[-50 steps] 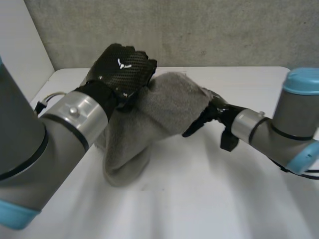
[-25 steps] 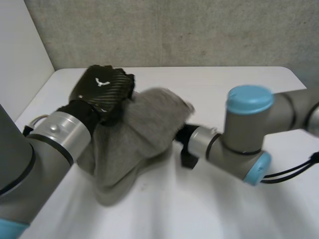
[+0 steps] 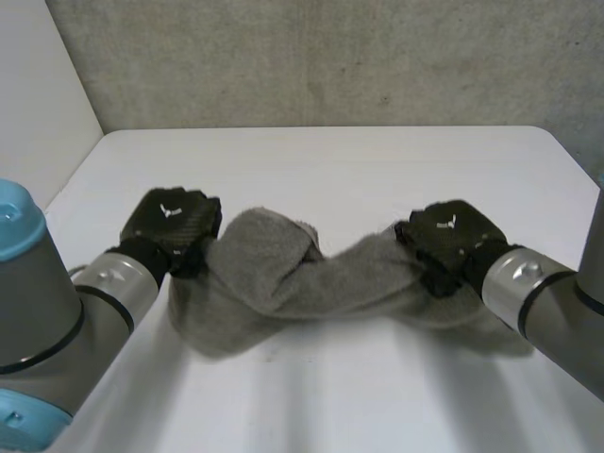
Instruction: Fold the towel.
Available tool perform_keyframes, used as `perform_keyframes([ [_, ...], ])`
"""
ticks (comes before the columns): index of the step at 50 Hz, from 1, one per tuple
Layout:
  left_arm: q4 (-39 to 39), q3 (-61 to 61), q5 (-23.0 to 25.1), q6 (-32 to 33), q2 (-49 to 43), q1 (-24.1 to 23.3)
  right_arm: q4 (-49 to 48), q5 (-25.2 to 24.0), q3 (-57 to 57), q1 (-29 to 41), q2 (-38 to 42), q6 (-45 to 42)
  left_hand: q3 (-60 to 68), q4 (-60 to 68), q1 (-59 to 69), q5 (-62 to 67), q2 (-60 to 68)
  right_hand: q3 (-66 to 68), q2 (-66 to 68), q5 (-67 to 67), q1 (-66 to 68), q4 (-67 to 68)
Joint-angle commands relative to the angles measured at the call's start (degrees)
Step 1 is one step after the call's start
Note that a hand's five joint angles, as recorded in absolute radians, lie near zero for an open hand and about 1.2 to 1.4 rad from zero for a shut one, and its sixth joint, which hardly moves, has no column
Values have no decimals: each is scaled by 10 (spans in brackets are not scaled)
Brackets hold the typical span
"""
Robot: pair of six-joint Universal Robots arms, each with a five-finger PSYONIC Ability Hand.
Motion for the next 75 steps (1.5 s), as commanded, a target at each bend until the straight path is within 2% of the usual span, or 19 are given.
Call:
perform_keyframes([
  [1, -3, 6, 3, 2, -34, -4, 104, 0, -28, 1, 2, -89, 103, 102, 120, 110, 102, 122, 130, 153, 259, 118],
  [10, 26, 137, 2, 2, -120, -11, -23, 13, -146, 16, 87, -15, 103, 102, 120, 110, 102, 122, 130, 153, 259, 118],
  [13, 47, 257, -4, -4, -139, -11, -101, 39, -216, 18, 106, -10, 103, 102, 120, 110, 102, 122, 130, 153, 259, 118],
  [15, 62, 331, -7, -6, -141, -11, -212, 81, -265, 18, 106, -8, 103, 102, 120, 110, 102, 122, 130, 153, 259, 118],
  [18, 102, 432, -12, -8, -140, -9, -272, 92, -273, 18, 102, -8, 103, 102, 120, 110, 102, 122, 130, 153, 259, 118],
  [20, 118, 464, -19, -18, -137, -9, -394, 92, -261, 18, 99, -8, 103, 102, 120, 110, 102, 122, 130, 153, 259, 118],
  [22, 120, 470, -26, -27, -135, -8, -405, 87, -245, 19, 100, -8, 103, 102, 120, 110, 102, 122, 130, 153, 259, 118],
  [32, 86, 280, -27, -42, -146, -7, -356, 35, -111, 20, 129, -15, 103, 102, 120, 110, 102, 122, 130, 153, 259, 118],
  [38, 89, 116, -27, -37, -180, -7, -225, 28, -47, 20, 194, -29, 103, 102, 120, 110, 102, 122, 130, 153, 259, 118],
  [43, 88, 62, -27, -37, -174, -6, -135, 29, -12, 19, 192, -47, 103, 102, 120, 110, 102, 122, 130, 153, 259, 118],
  [45, 88, 32, -27, -37, -160, -1, -107, 30, -3, 17, 184, -50, 103, 102, 120, 110, 102, 70, 78, 101, 207, 67],
  [47, 86, 3, -26, -37, -129, 0, -58, 28, 15, 12, 144, -47, 103, 102, 120, 110, 102, -114, -106, -83, 23, -117],
  [50, 87, -49, -19, -37, -76, 2, -30, 23, 33, 11, 111, -44, 103, 102, 120, 110, 102, -281, -273, -250, -144, -284],
  [56, 86, -84, -11, -37, -41, 4, -14, 25, 58, 9, 61, -38, 103, 102, 120, 110, 102, -479, -471, -448, -342, -483],
  [65, 84, -126, -11, -35, -1, -3, -17, 15, 64, -30, -1, 14, 103, 102, 120, 110, 102, -509, -500, -477, -372, -512],
  [67, 84, -127, -11, -28, 13, -3, -25, -6, 63, -40, -9, 56, -228, -229, -211, -221, -229, -505, -497, -474, -368, -509],
  [68, 84, -127, -11, -28, 13, -3, -25, -6, 63, -40, -9, 57, -230, -230, -213, -223, -230, -505, -497, -474, -368, -509],
  [69, 84, -127, -11, -21, 18, -1, -28, -18, 64, -47, -10, 70, -353, -354, -336, -346, -354, -505, -497, -474, -368, -509],
  [75, 83, -119, -10, 8, 47, 4, -50, -65, 89, -70, -8, 96, -357, -358, -341, -351, -358, -502, -494, -471, -365, -505],
])
